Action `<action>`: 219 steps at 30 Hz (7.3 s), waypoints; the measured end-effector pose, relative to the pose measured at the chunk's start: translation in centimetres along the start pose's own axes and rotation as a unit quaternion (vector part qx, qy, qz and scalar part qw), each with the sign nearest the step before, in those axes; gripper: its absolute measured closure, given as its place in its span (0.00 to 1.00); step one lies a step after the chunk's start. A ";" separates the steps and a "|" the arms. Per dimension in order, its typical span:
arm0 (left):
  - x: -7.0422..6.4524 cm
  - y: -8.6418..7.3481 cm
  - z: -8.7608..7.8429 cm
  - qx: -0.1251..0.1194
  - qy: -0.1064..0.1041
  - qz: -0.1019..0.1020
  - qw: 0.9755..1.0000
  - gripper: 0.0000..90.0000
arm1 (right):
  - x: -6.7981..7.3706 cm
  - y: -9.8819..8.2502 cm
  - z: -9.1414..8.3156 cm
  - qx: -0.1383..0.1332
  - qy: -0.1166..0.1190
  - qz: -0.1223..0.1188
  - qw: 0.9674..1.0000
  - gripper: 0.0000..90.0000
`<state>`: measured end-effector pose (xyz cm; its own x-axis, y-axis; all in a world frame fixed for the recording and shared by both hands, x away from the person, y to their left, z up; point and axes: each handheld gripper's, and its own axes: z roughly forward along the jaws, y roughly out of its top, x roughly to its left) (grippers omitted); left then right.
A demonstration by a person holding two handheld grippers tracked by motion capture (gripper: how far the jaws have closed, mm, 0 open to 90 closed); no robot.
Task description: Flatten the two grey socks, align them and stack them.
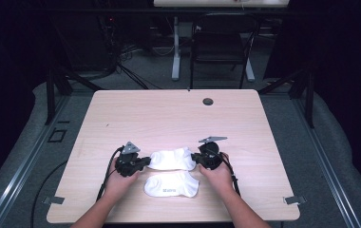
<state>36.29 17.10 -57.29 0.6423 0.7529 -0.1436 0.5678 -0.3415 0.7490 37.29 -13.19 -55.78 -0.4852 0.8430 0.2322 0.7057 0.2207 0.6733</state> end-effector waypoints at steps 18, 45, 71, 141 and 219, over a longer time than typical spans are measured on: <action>-0.7 1.0 -2.1 -0.024 -0.005 -0.001 1.000 0.97 | 1.0 0.9 -2.1 -0.025 0.014 -0.008 1.000 0.96; -3.3 -0.3 -5.3 -0.016 -0.031 0.010 0.999 0.97 | 3.3 -1.2 -5.6 -0.024 0.049 -0.029 0.998 0.96; -5.4 -2.1 -6.1 -0.002 -0.045 0.021 0.999 0.97 | 3.7 -4.2 -6.9 -0.015 0.061 -0.027 0.998 0.96; -4.9 -4.3 -4.5 0.033 -0.036 0.009 0.999 0.94 | 2.9 -6.0 -3.8 0.009 0.052 -0.033 0.998 0.94; -4.3 -3.4 -1.6 0.010 -0.028 0.052 0.998 0.63 | 4.3 -6.3 -1.6 -0.007 0.037 -0.094 0.995 0.68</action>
<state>30.79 15.93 -58.22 0.7255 0.6805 -0.1029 0.5072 -0.4276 0.7483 29.93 -11.72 -57.85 -0.6443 0.7496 0.1518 0.5918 0.3630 0.7197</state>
